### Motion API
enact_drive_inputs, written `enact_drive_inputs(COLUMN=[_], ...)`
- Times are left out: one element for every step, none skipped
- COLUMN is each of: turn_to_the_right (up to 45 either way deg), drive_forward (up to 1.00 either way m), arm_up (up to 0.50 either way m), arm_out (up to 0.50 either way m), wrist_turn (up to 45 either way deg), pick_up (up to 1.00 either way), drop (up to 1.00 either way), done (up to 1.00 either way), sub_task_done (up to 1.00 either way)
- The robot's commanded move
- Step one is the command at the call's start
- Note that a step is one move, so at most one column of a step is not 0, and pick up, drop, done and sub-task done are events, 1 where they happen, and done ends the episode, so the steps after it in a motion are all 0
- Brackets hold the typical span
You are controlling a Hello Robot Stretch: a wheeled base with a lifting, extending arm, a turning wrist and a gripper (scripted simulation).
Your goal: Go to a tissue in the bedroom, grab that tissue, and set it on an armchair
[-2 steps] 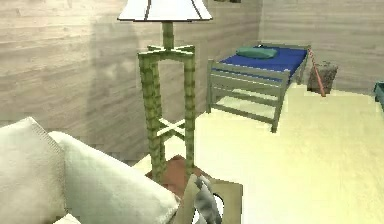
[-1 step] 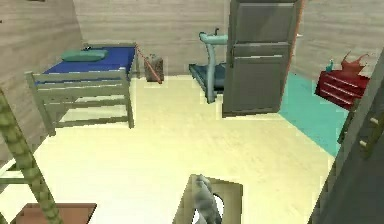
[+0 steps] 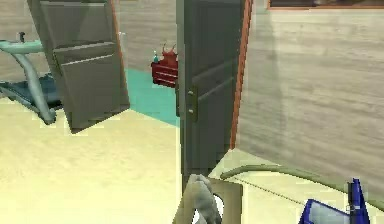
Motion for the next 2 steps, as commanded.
enact_drive_inputs(turn_to_the_right=[45.0, 27.0], drive_forward=[0.0, 0.0], arm_up=[0.0, 0.0], arm_out=[0.0, 0.0], wrist_turn=[0.0, 0.0], pick_up=[0.0, 0.0], drop=[0.0, 0.0], done=[0.0, 0.0], sub_task_done=[0.0, 0.0])
